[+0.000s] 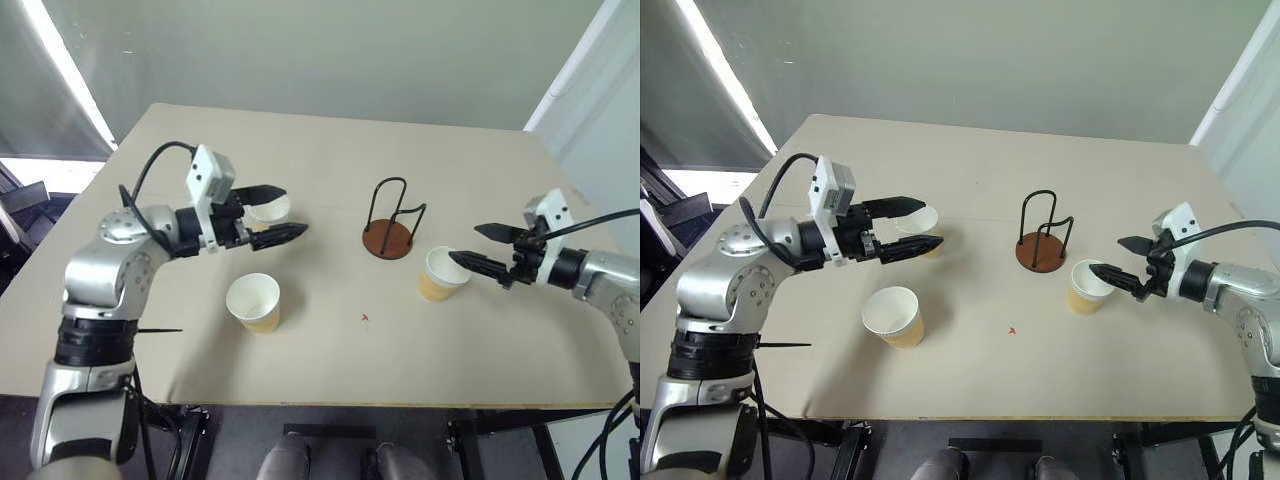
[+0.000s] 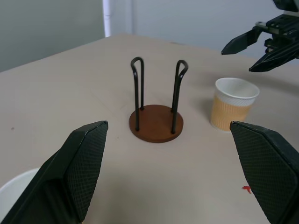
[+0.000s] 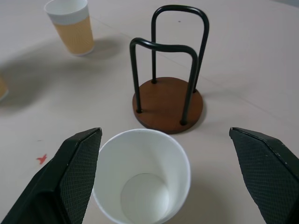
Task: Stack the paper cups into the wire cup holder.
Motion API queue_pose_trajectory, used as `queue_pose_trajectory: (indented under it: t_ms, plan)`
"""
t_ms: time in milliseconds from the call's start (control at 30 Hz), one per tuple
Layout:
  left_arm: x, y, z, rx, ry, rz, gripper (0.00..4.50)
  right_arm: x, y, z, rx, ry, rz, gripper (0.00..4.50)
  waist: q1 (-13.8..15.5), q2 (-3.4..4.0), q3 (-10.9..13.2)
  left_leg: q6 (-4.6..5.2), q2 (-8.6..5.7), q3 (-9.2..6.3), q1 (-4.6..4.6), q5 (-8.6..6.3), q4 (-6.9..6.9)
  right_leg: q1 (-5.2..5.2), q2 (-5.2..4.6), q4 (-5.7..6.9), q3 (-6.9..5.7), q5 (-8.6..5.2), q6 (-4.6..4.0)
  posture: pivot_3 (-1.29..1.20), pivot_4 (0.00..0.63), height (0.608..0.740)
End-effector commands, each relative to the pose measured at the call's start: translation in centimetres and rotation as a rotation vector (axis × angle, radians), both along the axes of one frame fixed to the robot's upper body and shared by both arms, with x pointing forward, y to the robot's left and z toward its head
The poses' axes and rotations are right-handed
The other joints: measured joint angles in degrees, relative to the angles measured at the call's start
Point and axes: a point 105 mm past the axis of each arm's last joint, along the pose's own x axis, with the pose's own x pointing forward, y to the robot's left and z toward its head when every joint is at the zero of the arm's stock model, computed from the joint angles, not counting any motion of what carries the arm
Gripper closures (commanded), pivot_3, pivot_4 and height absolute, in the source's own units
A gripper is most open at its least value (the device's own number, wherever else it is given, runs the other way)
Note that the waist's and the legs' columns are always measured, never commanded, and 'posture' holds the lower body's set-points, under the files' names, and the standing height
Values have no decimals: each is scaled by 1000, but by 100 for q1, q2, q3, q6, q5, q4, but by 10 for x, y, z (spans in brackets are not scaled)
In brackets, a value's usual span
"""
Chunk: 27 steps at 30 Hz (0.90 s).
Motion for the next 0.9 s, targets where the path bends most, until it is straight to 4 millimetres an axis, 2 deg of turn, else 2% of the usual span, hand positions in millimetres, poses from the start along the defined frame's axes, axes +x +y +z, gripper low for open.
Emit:
queue_pose_trajectory:
  t_ms: [33,233,367,533,667,900]
  plan:
    - [-1,-3,11,14,-49,-39,0,-7,-2,24,-5,-73,6,38,0,0,0,0,0,0,0,0,0,0,0,0,0,0,0,0,150,740]
    - [2,-6,10,17,-47,-60,0,-8,-2,32,34,-63,-14,38,-1,0,0,1,0,0,-3,1,0,0,1,-7,0,2,4,0,150,740]
    - [4,-6,7,18,-45,-60,0,6,-9,31,17,-70,-84,38,-1,0,0,4,1,0,-4,3,1,1,1,-12,1,6,11,0,150,740]
    - [6,-5,7,16,-49,-57,0,18,-8,33,16,-83,-100,38,-1,1,0,7,3,-1,-5,4,1,0,1,-17,1,8,16,0,150,740]
    - [5,-5,10,17,-55,-60,0,29,-4,34,20,-94,-95,38,-2,1,0,9,3,0,-5,5,0,-1,1,-18,2,9,17,0,150,740]
    - [0,-2,14,20,-51,-70,0,48,9,25,-3,-82,-45,38,6,3,1,10,3,-2,-9,6,0,-4,2,-20,1,9,17,0,150,740]
